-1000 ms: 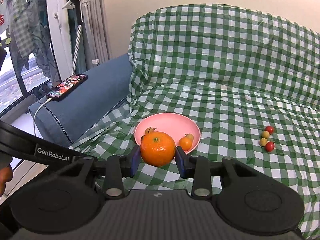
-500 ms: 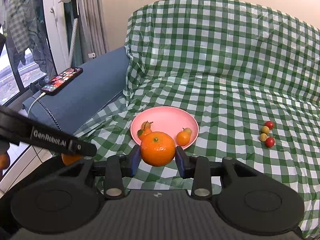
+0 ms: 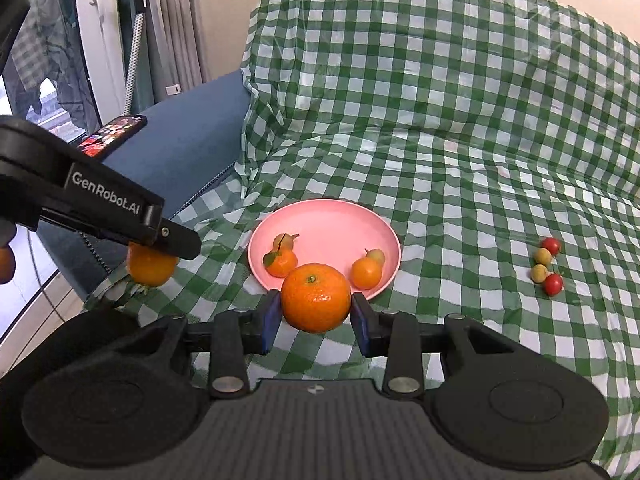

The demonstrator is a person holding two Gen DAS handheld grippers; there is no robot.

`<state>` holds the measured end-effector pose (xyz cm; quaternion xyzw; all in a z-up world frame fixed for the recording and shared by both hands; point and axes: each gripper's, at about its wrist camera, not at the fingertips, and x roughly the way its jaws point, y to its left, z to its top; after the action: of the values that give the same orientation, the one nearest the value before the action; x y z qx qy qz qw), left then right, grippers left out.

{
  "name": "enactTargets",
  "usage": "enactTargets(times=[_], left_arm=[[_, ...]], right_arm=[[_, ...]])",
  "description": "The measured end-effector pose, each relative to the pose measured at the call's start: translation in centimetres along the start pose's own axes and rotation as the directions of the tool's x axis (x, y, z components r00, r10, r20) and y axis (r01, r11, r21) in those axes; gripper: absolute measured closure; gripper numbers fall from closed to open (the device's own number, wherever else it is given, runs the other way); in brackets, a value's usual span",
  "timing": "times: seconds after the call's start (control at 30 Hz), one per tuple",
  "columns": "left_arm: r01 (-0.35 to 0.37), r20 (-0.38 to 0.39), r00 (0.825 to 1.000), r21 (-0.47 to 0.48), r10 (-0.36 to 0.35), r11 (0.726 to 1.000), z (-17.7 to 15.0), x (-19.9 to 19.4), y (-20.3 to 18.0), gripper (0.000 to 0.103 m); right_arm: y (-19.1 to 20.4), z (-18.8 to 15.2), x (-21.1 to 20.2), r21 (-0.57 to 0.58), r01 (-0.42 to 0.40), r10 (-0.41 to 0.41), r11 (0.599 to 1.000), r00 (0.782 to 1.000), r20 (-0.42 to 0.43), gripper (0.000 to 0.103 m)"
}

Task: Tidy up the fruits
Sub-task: 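Carry both held oranges over the pink plate and lower them, then open both tools to drop the oranges onto the pink plate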

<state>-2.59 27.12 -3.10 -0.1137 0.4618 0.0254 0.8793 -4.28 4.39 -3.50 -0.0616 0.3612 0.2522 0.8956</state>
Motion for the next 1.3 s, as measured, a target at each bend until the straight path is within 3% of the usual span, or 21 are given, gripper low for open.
enactTargets(times=[0.67, 0.77, 0.83, 1.0, 1.07, 1.1, 1.2, 1.27, 1.3], left_arm=[[-0.027, -0.043, 0.999, -0.077, 0.024, 0.997, 6.2, 8.0, 2.7, 0.065], [-0.028, -0.049, 0.999, -0.065, 0.025, 0.997, 7.0, 9.3, 2.2, 0.066], [-0.022, -0.052, 0.998, -0.049, 0.019, 0.999, 7.4, 10.2, 1.7, 0.076], [0.006, -0.052, 0.999, 0.002, -0.006, 1.0, 7.9, 12.8, 0.2, 0.079], [-0.031, -0.068, 0.997, 0.048, 0.035, 0.998, 8.2, 15.1, -0.2, 0.079], [-0.047, -0.091, 0.995, 0.046, 0.051, 0.998, 8.5, 16.0, 0.0, 0.079], [-0.008, -0.105, 0.994, -0.003, 0.008, 1.0, 8.7, 16.7, 1.4, 0.079], [-0.039, -0.097, 0.995, -0.003, 0.039, 0.999, 8.4, 16.9, 1.9, 0.069], [-0.055, -0.102, 0.993, -0.004, 0.054, 0.999, 8.2, 17.0, 2.1, 0.052]], right_arm=[[-0.6, 3.3, 8.6, 0.007, -0.012, 0.012, 1.0, 1.0, -0.019, 0.064], [-1.2, 3.4, 9.9, 0.022, -0.007, 0.007, 1.0, 1.0, -0.03, 0.064], [-1.6, 3.3, 10.7, 0.028, -0.002, 0.003, 1.0, 0.999, -0.037, 0.064], [-2.4, 2.9, 12.6, 0.047, 0.009, -0.006, 0.999, 0.998, -0.057, 0.064], [-2.6, 2.6, 13.6, 0.042, 0.005, -0.003, 0.999, 0.999, -0.051, 0.064], [-2.8, 2.5, 14.1, 0.04, 0.011, -0.009, 0.999, 0.999, -0.053, 0.064], [-3.8, 2.0, 15.1, 0.078, 0.013, -0.006, 0.997, 0.997, -0.081, 0.064], [-3.9, 1.6, 15.9, 0.057, 0.01, -0.004, 0.998, 0.994, -0.108, 0.064], [-3.9, 1.4, 16.2, 0.046, 0.009, -0.004, 0.999, 0.993, -0.117, 0.064]])
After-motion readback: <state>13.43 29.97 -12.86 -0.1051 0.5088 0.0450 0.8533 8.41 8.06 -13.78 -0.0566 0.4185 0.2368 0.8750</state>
